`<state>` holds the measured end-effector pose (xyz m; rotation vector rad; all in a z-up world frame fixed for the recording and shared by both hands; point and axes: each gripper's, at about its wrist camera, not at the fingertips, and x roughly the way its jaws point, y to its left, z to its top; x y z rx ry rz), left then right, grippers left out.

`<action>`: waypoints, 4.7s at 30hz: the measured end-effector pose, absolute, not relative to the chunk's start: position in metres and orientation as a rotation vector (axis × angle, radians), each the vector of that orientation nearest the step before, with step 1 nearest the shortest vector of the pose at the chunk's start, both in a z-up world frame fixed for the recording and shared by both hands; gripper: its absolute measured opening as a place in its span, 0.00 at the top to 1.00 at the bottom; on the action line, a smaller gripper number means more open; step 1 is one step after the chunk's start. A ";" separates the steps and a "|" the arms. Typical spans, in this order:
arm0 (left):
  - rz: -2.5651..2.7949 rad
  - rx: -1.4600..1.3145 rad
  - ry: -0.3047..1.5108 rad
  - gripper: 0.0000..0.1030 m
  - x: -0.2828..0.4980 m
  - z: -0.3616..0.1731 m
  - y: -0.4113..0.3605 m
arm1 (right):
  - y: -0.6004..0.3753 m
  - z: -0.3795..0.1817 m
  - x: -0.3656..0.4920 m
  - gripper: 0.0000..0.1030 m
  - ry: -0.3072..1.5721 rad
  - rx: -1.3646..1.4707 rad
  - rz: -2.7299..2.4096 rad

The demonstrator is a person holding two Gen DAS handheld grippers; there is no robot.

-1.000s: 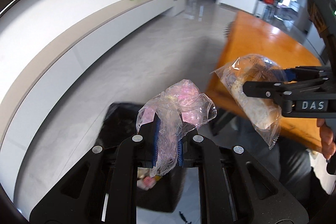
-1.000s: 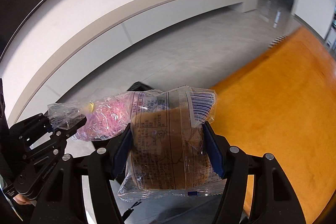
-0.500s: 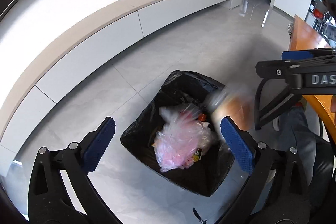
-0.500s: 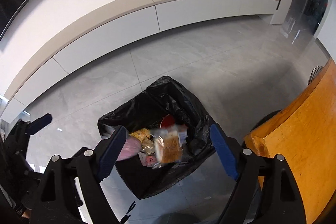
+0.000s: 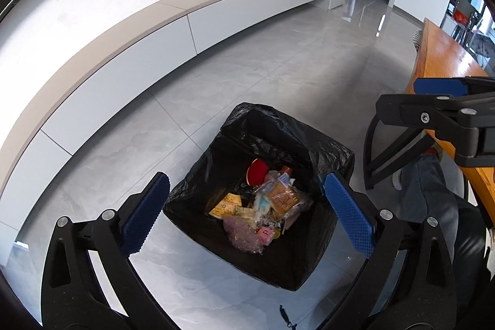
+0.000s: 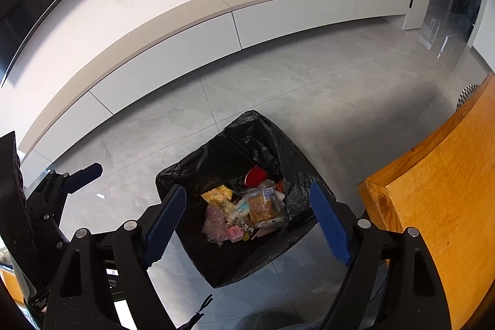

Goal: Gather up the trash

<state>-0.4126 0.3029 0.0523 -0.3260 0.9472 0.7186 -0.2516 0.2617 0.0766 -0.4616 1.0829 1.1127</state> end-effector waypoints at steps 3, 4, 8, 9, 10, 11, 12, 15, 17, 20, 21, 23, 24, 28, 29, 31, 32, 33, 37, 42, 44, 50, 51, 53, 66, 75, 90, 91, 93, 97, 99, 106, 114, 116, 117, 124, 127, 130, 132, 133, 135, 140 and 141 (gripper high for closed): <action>0.708 -0.330 0.941 0.06 -0.407 0.056 0.300 | 0.252 0.079 -0.246 0.20 1.073 -0.443 1.106; 0.695 -0.331 0.934 0.06 -0.405 0.059 0.297 | 0.246 0.081 -0.242 0.20 1.067 -0.432 1.098; 0.641 -0.304 0.914 0.06 -0.385 0.070 0.284 | 0.219 0.085 -0.221 0.20 1.063 -0.385 1.054; 0.629 -0.295 0.913 0.06 -0.379 0.072 0.282 | 0.211 0.085 -0.215 0.20 1.064 -0.373 1.040; 0.610 -0.281 0.914 0.06 -0.371 0.074 0.276 | 0.200 0.086 -0.207 0.20 1.062 -0.360 1.019; 0.594 -0.270 0.914 0.06 -0.363 0.076 0.272 | 0.190 0.087 -0.200 0.20 1.058 -0.350 0.997; 0.578 -0.260 0.914 0.06 -0.355 0.077 0.266 | 0.183 0.087 -0.194 0.20 1.056 -0.342 0.981; 0.511 -0.229 0.912 0.06 -0.325 0.082 0.246 | 0.150 0.088 -0.171 0.20 1.058 -0.303 0.916; 0.474 -0.215 0.911 0.06 -0.308 0.083 0.234 | 0.125 0.088 -0.155 0.20 1.060 -0.270 0.867; 0.409 -0.181 0.915 0.06 -0.277 0.085 0.211 | 0.087 0.087 -0.133 0.19 1.059 -0.218 0.788; 0.383 -0.165 0.917 0.06 -0.264 0.086 0.201 | 0.075 0.086 -0.127 0.18 1.058 -0.202 0.763; 0.345 -0.145 0.922 0.06 -0.246 0.084 0.186 | 0.048 0.084 -0.113 0.18 1.059 -0.166 0.707; 0.323 -0.137 0.924 0.06 -0.237 0.084 0.179 | 0.036 0.084 -0.107 0.18 1.061 -0.153 0.684; 0.235 -0.107 0.928 0.06 -0.199 0.084 0.145 | -0.014 0.080 -0.088 0.18 1.051 -0.105 0.581; 0.213 -0.104 0.931 0.06 -0.190 0.083 0.136 | -0.025 0.079 -0.085 0.18 1.050 -0.095 0.562; 0.162 -0.087 0.942 0.06 -0.172 0.081 0.116 | -0.050 0.078 -0.078 0.18 1.044 -0.073 0.511; 0.147 -0.078 0.944 0.06 -0.165 0.082 0.109 | -0.060 0.077 -0.075 0.18 1.040 -0.063 0.489; 0.123 -0.064 0.944 0.06 -0.155 0.081 0.097 | -0.072 0.077 -0.073 0.18 1.036 -0.052 0.466; 0.055 -0.037 0.945 0.06 -0.126 0.079 0.065 | -0.119 0.072 -0.065 0.18 1.018 -0.013 0.363; 0.001 -0.027 0.953 0.06 -0.094 0.074 0.033 | -0.169 0.059 -0.057 0.17 1.017 0.020 0.250; -0.015 -0.028 0.962 0.06 -0.080 0.069 0.023 | -0.186 0.054 -0.054 0.17 1.019 0.026 0.208; -0.023 -0.020 0.976 0.06 -0.050 0.054 0.001 | -0.221 0.040 -0.050 0.17 1.019 0.052 0.111; -0.019 -0.018 0.979 0.06 -0.045 0.051 -0.005 | -0.226 0.038 -0.047 0.16 1.019 0.056 0.097; -0.019 -0.017 0.986 0.06 -0.038 0.044 -0.010 | -0.234 0.033 -0.046 0.16 1.017 0.066 0.065; -0.033 0.023 0.988 0.06 -0.004 0.021 -0.034 | -0.231 0.018 -0.035 0.11 0.989 0.007 -0.020; -0.024 0.025 0.971 0.06 -0.003 0.017 -0.036 | -0.232 0.011 -0.024 0.03 0.981 0.020 -0.057; -0.024 0.024 0.971 0.06 -0.003 0.016 -0.038 | -0.229 0.011 -0.022 0.02 0.980 0.021 -0.059; -0.025 0.025 0.971 0.06 -0.003 0.017 -0.038 | -0.229 0.011 -0.022 0.02 0.980 0.020 -0.059; -0.025 0.024 0.971 0.06 -0.003 0.017 -0.038 | -0.229 0.011 -0.021 0.02 0.980 0.020 -0.060; -0.026 0.024 0.971 0.06 -0.003 0.017 -0.038 | -0.229 0.011 -0.022 0.02 0.980 0.020 -0.060; -0.026 0.024 0.971 0.06 -0.003 0.017 -0.038 | -0.229 0.010 -0.021 0.02 0.980 0.020 -0.060; -0.026 0.024 0.971 0.06 -0.003 0.017 -0.038 | -0.229 0.010 -0.021 0.02 0.980 0.020 -0.060; -0.027 0.024 0.971 0.06 -0.003 0.017 -0.037 | -0.229 0.011 -0.022 0.02 0.980 0.019 -0.059; -0.027 0.024 0.970 0.06 -0.003 0.017 -0.037 | -0.229 0.010 -0.022 0.02 0.980 0.019 -0.059; -0.027 0.024 0.970 0.06 -0.003 0.017 -0.037 | -0.229 0.010 -0.021 0.02 0.980 0.019 -0.059; -0.028 0.024 0.970 0.06 -0.003 0.017 -0.037 | -0.229 0.010 -0.021 0.02 0.980 0.019 -0.059; -0.028 0.024 0.970 0.06 -0.003 0.017 -0.037 | -0.229 0.010 -0.021 0.02 0.980 0.019 -0.059; -0.028 0.024 0.970 0.06 -0.004 0.017 -0.037 | -0.229 0.010 -0.021 0.02 0.980 0.019 -0.059; -0.028 0.024 0.970 0.06 -0.004 0.017 -0.037 | -0.229 0.010 -0.021 0.02 0.980 0.019 -0.059; -0.028 0.024 0.970 0.06 -0.004 0.017 -0.037 | -0.229 0.010 -0.021 0.02 0.980 0.019 -0.059; -0.028 0.024 0.970 0.06 -0.004 0.017 -0.037 | -0.229 0.010 -0.021 0.02 0.980 0.019 -0.059; -0.028 0.024 0.970 0.06 -0.004 0.017 -0.037 | -0.229 0.010 -0.021 0.02 0.980 0.019 -0.059; -0.028 0.024 0.970 0.06 -0.004 0.017 -0.037 | -0.229 0.010 -0.021 0.02 0.980 0.019 -0.059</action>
